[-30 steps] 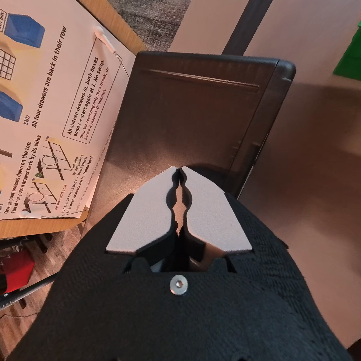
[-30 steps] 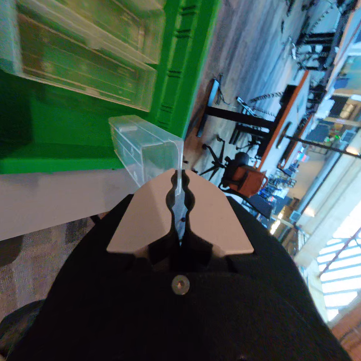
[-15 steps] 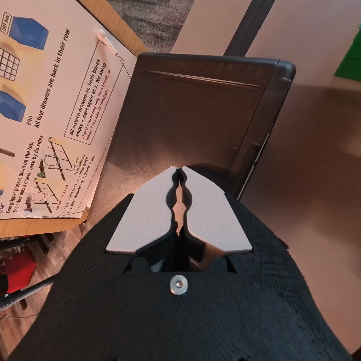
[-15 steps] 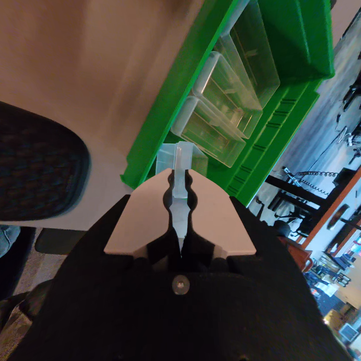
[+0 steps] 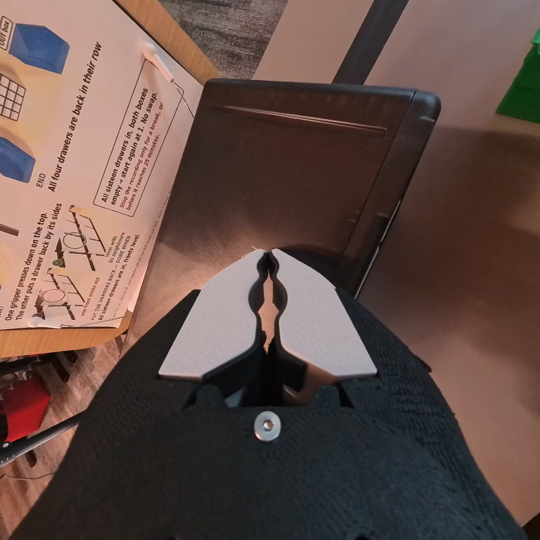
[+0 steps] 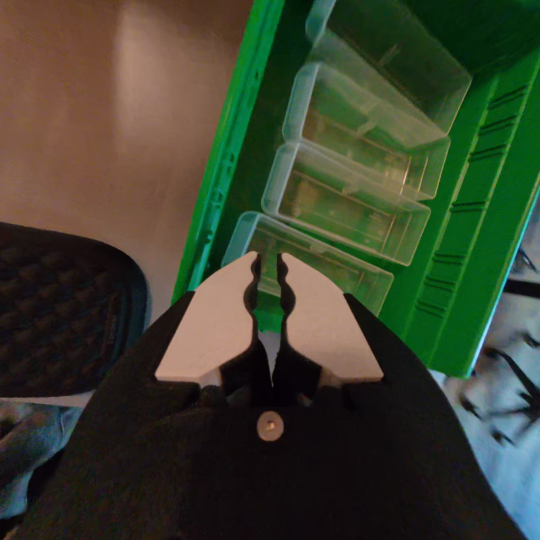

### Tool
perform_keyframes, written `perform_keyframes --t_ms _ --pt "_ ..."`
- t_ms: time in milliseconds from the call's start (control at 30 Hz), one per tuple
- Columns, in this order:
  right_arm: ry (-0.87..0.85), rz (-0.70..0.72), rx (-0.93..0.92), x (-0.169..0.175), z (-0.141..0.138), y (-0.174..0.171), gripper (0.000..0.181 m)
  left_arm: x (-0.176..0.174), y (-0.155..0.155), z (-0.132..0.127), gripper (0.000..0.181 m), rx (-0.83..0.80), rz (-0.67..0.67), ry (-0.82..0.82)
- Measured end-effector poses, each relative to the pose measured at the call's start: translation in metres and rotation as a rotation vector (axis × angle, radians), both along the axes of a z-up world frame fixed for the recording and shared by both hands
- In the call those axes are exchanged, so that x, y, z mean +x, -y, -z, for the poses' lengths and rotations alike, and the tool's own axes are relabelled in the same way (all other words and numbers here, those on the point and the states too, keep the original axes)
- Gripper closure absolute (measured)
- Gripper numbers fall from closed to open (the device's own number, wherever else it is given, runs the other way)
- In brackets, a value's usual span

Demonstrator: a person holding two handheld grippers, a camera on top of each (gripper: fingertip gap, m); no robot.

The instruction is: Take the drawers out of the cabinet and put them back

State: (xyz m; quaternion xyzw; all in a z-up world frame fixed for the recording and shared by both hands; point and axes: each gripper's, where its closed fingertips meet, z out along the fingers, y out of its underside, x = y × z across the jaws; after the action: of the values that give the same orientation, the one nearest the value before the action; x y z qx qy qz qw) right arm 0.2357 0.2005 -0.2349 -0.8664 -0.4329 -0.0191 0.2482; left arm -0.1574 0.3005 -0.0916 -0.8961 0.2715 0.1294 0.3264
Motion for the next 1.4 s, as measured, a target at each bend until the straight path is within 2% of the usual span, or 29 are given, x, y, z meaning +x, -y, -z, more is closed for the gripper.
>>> perform_keyframes --t_ms 33,133,200,233,300,400,500,667,767,833,933,1067,1100,1200,1267,1333,1400 --pt "-0.082 -0.015 0.022 -0.004 -0.007 -0.001 0.168 0.0 0.0 0.0 0.181 0.001 0.0 0.0" --pt "-0.329 -0.088 0.072 -0.015 -0.029 0.002 0.131 0.0 0.0 0.0 0.181 0.002 0.002 0.003" --pt "-0.399 -0.134 0.079 -0.017 -0.033 0.009 0.104 0.0 0.0 0.0 0.181 0.002 0.001 0.006" --pt "-0.397 -0.17 0.064 -0.018 -0.028 0.016 0.1 0.0 0.0 0.0 0.181 0.004 0.0 0.002" --pt "-0.357 -0.236 0.037 -0.021 -0.014 0.029 0.103 0.0 0.0 0.0 0.181 0.009 -0.002 -0.019" --pt "-0.342 -0.28 0.023 -0.03 0.003 0.04 0.134 0.0 0.0 -0.001 0.181 0.013 -0.007 -0.057" --pt "-0.31 -0.327 0.11 -0.035 0.007 0.038 0.162 0.0 0.0 -0.001 0.181 0.02 -0.019 -0.08" --pt "-0.135 -0.493 0.191 -0.028 0.008 0.043 0.165 -0.002 0.003 -0.003 0.18 0.061 0.01 -0.138" --pt "-0.151 -0.598 0.143 -0.018 0.009 0.054 0.166 -0.008 0.013 -0.024 0.18 0.254 0.0 -0.051" --pt "-0.158 -0.634 0.092 -0.002 0.01 0.058 0.169 -0.016 0.036 -0.04 0.18 0.34 0.01 0.002" --pt "-0.118 -0.652 0.044 0.031 0.013 0.055 0.175 -0.036 0.085 -0.055 0.179 0.41 0.015 -0.027" --pt "-0.149 -0.597 -0.078 0.074 0.014 0.044 0.177 -0.042 0.182 -0.053 0.177 0.441 0.04 0.041" --pt "-0.136 -0.544 -0.089 0.086 0.014 0.036 0.176 -0.041 0.21 -0.046 0.177 0.445 0.041 0.069" --pt "-0.147 -0.467 -0.05 0.097 0.003 0.022 0.147 -0.045 0.294 -0.016 0.176 0.441 -0.004 0.159" --pt "-0.19 -0.527 0.013 0.08 -0.009 0.024 0.128 -0.052 0.341 0.013 0.175 0.41 -0.068 0.217" --pt "-0.132 -0.629 0.107 0.059 -0.013 0.026 0.129 -0.06 0.378 0.045 0.169 0.361 -0.136 0.277" --pt "-0.021 -0.696 0.16 0.041 -0.006 0.022 0.129 -0.069 0.403 0.073 0.164 0.322 -0.186 0.321"
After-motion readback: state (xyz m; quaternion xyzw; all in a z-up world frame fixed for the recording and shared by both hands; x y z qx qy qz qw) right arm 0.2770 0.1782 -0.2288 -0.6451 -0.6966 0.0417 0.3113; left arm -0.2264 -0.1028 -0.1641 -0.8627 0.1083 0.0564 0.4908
